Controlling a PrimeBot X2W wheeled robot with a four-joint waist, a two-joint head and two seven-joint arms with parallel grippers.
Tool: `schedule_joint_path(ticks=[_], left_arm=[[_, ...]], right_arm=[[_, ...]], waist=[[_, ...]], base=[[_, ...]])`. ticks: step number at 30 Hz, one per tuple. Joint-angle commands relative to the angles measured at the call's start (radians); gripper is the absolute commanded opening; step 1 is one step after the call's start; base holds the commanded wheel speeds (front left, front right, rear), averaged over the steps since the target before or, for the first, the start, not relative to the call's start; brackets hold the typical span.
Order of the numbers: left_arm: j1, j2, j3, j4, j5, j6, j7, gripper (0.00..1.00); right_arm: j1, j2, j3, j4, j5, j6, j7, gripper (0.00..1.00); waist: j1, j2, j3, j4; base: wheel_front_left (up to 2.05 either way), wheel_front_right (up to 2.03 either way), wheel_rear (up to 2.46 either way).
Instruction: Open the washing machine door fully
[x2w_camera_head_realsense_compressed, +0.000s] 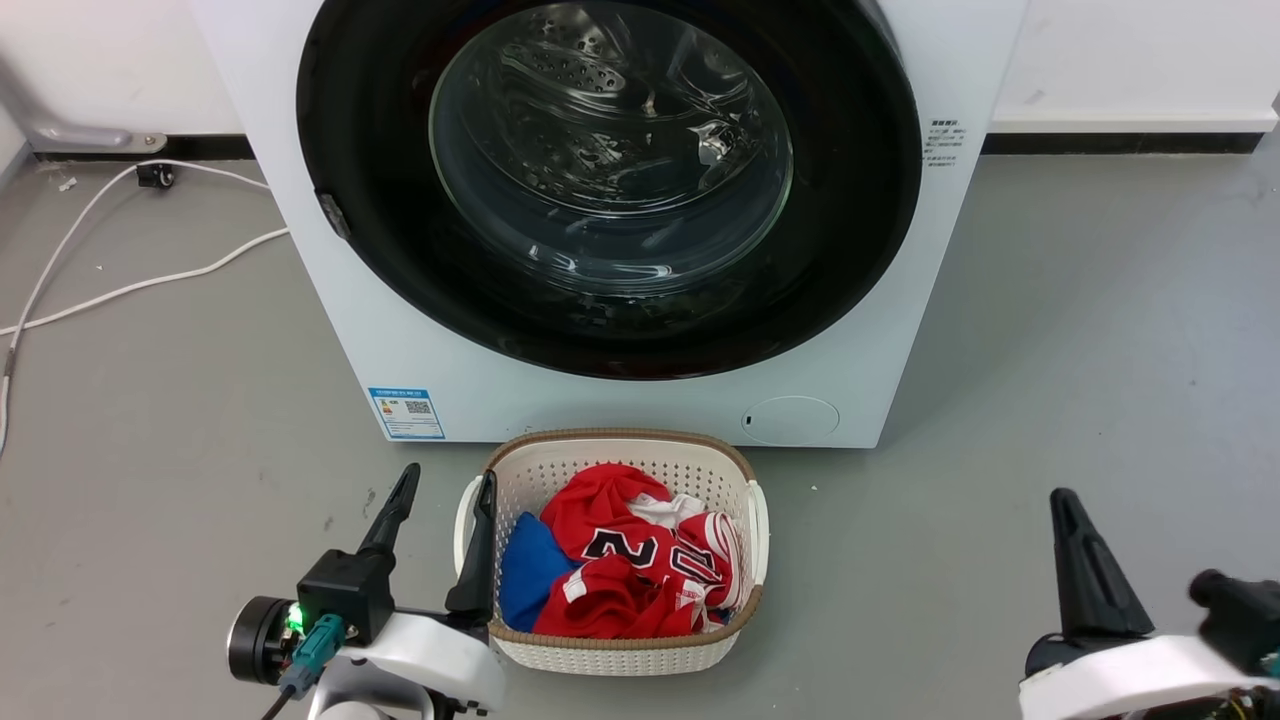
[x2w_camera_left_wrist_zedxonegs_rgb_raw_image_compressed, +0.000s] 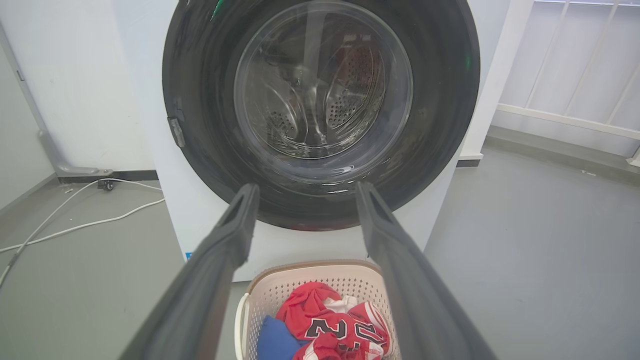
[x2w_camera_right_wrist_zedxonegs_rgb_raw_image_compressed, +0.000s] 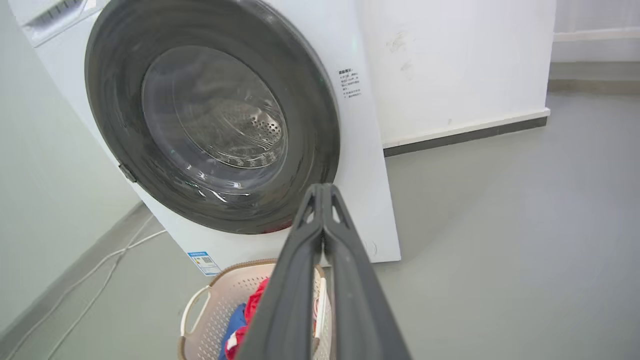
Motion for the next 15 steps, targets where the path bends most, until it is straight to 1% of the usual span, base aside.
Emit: schedule_joint_path(ticks=[1, 4, 6, 8, 10, 13, 15], left_arm=[[-0.002, -0.002, 0.004, -0.005, 0.006, 0.002, -0.003, 1.0], [-0.001, -0.002, 0.007, -0.009, 0.009, 0.004, -0.003, 1.0], [-0.002, -0.003, 0.008, -0.012, 0.007, 0.004, -0.003, 1.0], [-0.005, -0.003, 0.008, -0.015, 0.007, 0.004, -0.003, 1.0], [-0.013, -0.003, 0.008, -0.021, 0.008, 0.007, -0.003, 1.0], [-0.024, -0.004, 0.006, -0.033, 0.008, 0.011, -0.003, 1.0], [-0.029, -0.005, 0.005, -0.043, 0.005, 0.016, -0.003, 1.0]], right_arm=[[-0.016, 0.005, -0.002, -0.003, 0.086, 0.0, -0.003, 0.0], [-0.023, 0.006, 0.004, -0.012, 0.355, 0.0, 0.009, 0.0], [-0.032, 0.005, 0.0, -0.024, 0.552, 0.0, 0.016, 0.0], [-0.037, 0.005, -0.006, -0.036, 0.774, 0.0, 0.031, 0.0], [-0.054, 0.004, -0.025, -0.053, 0.965, 0.0, 0.05, 0.0], [-0.092, 0.005, -0.069, -0.065, 1.179, 0.0, 0.089, 0.0], [-0.125, 0.004, -0.107, -0.066, 1.293, 0.0, 0.122, 0.0]], waist=[[0.0, 0.0, 0.001, 0.0], [0.0, 0.0, 0.003, 0.0], [0.0, 0.0, 0.005, 0.001], [0.0, 0.0, 0.011, 0.001], [0.0, 0.0, 0.021, 0.001], [0.0, 0.0, 0.043, -0.003], [0.0, 0.0, 0.058, -0.006]], base=[[0.0, 0.0, 0.0], [0.0, 0.0, 0.0], [0.0, 0.0, 0.0], [0.0, 0.0, 0.0], [0.0, 0.0, 0.0], [0.0, 0.0, 0.0], [0.0, 0.0, 0.0]])
